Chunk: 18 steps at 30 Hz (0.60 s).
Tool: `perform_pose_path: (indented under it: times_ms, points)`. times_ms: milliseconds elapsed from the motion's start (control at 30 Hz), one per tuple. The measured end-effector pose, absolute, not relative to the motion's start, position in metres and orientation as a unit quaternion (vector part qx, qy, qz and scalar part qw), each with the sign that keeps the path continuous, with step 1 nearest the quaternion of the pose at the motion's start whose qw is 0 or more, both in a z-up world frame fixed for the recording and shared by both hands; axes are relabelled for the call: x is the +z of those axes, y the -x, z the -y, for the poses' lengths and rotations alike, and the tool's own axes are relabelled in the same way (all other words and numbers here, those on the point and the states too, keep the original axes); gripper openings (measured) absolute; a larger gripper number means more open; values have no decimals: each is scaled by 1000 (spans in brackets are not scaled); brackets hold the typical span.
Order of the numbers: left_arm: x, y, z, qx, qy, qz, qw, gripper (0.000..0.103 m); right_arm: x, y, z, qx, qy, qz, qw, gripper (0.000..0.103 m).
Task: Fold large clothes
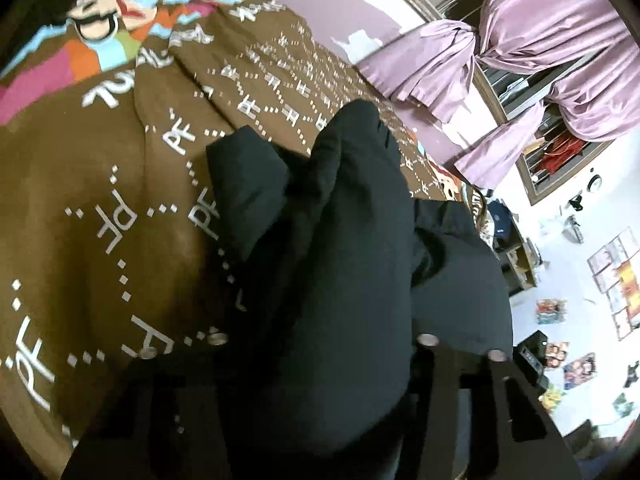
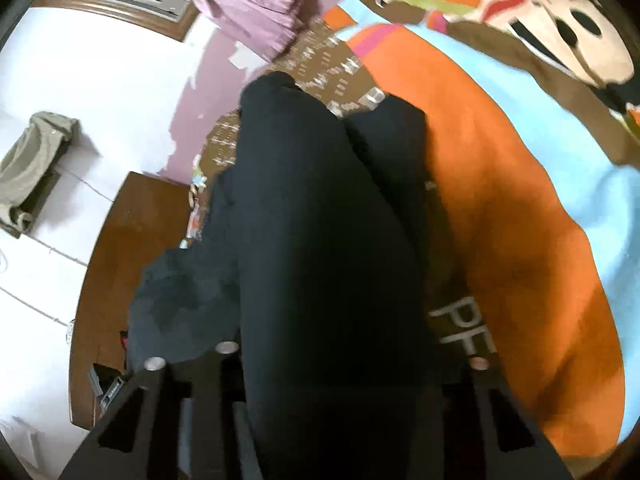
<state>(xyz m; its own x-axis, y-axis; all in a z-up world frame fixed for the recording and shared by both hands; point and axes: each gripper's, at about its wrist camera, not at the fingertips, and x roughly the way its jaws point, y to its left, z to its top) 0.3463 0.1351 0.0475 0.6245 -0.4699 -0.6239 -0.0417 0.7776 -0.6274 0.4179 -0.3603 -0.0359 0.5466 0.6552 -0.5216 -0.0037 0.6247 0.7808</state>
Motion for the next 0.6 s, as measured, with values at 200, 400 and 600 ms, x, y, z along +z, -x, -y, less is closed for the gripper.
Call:
perform_pose_path:
  times_ms: [200, 400, 600]
  points:
    - [69, -340, -131, -151, 338, -376, 849, 24, 23, -413, 350, 254, -379, -353, 817, 22]
    - [108, -348, -136, -158, 340, -342, 862, 23, 58, -426, 327, 280, -371, -317, 826, 22]
    - [141, -354, -152, -148, 325, -295, 886, 23, 56, -443, 307, 286, -361, -319, 828, 22]
